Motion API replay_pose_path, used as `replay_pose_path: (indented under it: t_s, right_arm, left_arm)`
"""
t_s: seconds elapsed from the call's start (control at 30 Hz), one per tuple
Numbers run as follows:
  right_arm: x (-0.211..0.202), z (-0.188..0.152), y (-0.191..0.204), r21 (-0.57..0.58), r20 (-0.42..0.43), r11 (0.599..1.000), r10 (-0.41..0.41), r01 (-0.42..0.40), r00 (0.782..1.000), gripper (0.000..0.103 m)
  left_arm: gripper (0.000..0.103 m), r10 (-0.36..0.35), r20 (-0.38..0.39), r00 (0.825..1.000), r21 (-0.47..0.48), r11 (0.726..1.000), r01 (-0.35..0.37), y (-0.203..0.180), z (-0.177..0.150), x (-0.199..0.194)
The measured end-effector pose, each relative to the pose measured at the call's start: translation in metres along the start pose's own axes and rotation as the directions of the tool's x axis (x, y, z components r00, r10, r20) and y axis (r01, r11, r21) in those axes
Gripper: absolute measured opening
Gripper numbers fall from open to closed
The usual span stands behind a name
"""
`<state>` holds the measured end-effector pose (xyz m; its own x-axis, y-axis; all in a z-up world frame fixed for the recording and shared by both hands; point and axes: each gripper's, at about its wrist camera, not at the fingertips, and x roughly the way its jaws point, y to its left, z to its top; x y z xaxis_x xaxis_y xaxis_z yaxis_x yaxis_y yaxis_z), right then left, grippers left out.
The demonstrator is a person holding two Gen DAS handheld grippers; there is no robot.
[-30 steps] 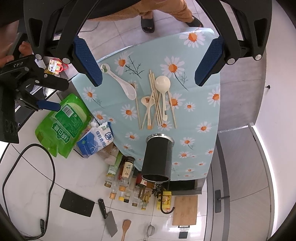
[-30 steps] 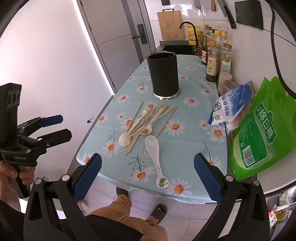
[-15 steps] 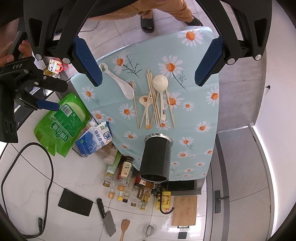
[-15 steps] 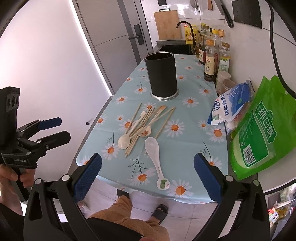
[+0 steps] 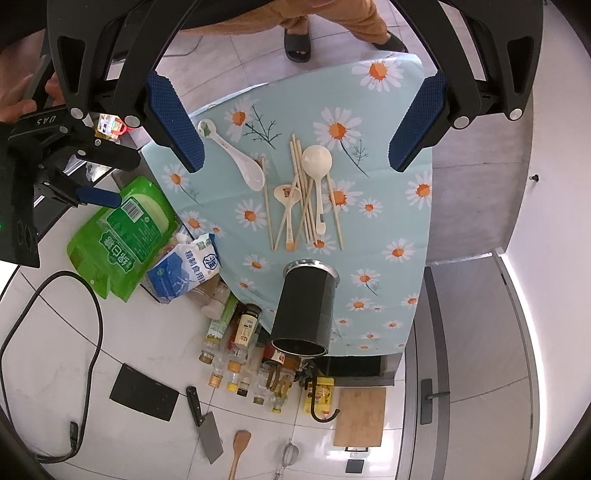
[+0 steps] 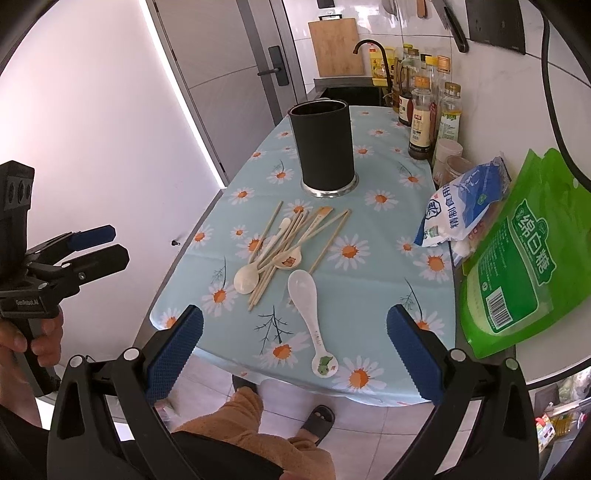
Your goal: Organize utensils
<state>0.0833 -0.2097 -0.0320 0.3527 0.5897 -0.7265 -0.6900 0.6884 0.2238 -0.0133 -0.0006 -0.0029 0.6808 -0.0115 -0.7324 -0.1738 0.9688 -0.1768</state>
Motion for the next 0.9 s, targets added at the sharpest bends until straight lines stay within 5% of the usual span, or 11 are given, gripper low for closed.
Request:
replay_pose_path:
  t_s: [0.4,0.9]
  right_arm:
    - [0.007,0.000,-0.005,-0.004,-0.029,1.000,-0.011,0.011,1.000,0.099]
    - [0.088,0.018,-0.011,-0.071,-0.235,0.993,0.073,-0.092,0.969,0.069]
  left_arm:
    - [0.097,0.005,-0.025,1.000,-0.008,1.000,-0.005,0.000,0.003,0.007]
    - [0.096,-0.113,-0.098,0.989,-0.096,0.990,0.103,0.025,-0.013,0.055]
